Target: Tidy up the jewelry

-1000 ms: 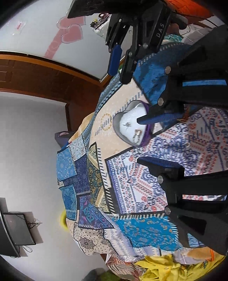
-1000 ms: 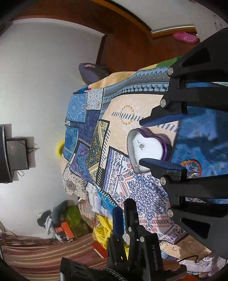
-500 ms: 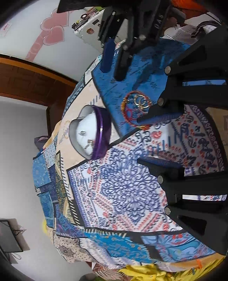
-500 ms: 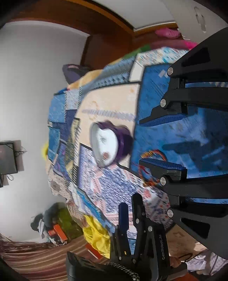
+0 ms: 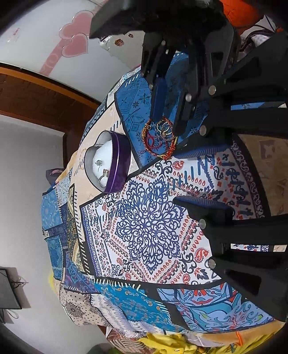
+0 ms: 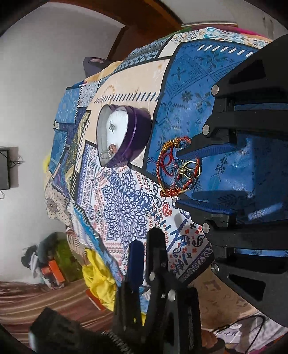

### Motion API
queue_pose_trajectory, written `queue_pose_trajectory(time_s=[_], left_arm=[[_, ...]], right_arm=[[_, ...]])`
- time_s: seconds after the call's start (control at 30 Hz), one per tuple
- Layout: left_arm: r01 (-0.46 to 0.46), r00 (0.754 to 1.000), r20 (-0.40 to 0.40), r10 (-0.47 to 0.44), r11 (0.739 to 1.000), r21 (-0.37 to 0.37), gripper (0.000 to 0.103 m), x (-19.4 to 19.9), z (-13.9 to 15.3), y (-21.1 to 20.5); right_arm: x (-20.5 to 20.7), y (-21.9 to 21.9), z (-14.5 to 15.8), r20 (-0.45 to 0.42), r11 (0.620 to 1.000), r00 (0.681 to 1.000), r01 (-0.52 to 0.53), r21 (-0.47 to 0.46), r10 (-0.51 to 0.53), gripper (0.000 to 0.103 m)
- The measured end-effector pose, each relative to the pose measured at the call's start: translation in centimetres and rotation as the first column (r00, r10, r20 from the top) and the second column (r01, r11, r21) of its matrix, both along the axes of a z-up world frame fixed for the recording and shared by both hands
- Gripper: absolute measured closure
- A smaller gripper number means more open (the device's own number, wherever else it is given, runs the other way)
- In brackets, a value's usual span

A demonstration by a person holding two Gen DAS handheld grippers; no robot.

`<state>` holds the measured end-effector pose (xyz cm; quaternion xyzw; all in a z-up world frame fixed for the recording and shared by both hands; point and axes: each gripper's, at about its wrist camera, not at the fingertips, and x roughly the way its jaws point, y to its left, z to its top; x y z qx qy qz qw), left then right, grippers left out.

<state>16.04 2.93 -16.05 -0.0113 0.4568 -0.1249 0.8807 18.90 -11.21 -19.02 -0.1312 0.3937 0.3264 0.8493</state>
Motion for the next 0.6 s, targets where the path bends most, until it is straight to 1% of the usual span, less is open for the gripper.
queue_pose_trajectory(time_s=[0.03,0.1,0.13,0.23,0.37,0.5,0.6], left_arm=[[0.001,1.000,-0.001,-0.001,1.000,-0.001,0.069,0.0,0.0,0.0],[0.001,1.000,-0.003,-0.001,1.000,-0.004,0.069,0.0,-0.1,-0.1],[0.003,1.000,-0.005,-0.003,1.000,-0.009,0.069,0.0,-0.1,-0.1],[0.005,1.000,-0.011,-0.005,1.000,-0.013,0.069,0.3,-0.4,-0.3],[0.008,1.000,-0.023,-0.009,1.000,-0.022,0.069,1.0,-0.8,-0.8],[0.014,0.999,-0.041,-0.016,0.999,-0.051,0.069,2.1,-1.2,-1.5],[0.021,0.998,-0.054,-0.023,0.999,-0.041,0.072,3.0,-1.7,-2.3]], right_arm=[[0.0,0.1,-0.1,0.000,1.000,1.000,0.000,-0.007,0.000,0.073],[0.0,0.4,-0.5,0.000,1.000,1.000,-0.003,-0.026,0.003,0.082],[0.0,0.4,-0.6,0.002,0.999,1.000,-0.005,-0.032,0.005,0.083],[-0.2,0.3,-0.5,0.018,1.000,1.000,-0.005,-0.031,0.006,0.083],[0.0,-0.4,0.2,0.015,1.000,1.000,0.013,0.010,-0.013,0.083],[0.1,-2.3,1.5,0.032,0.997,0.998,0.059,0.055,-0.061,0.083],[0.4,-3.5,2.2,0.045,0.993,0.994,0.093,0.073,-0.097,0.083]])
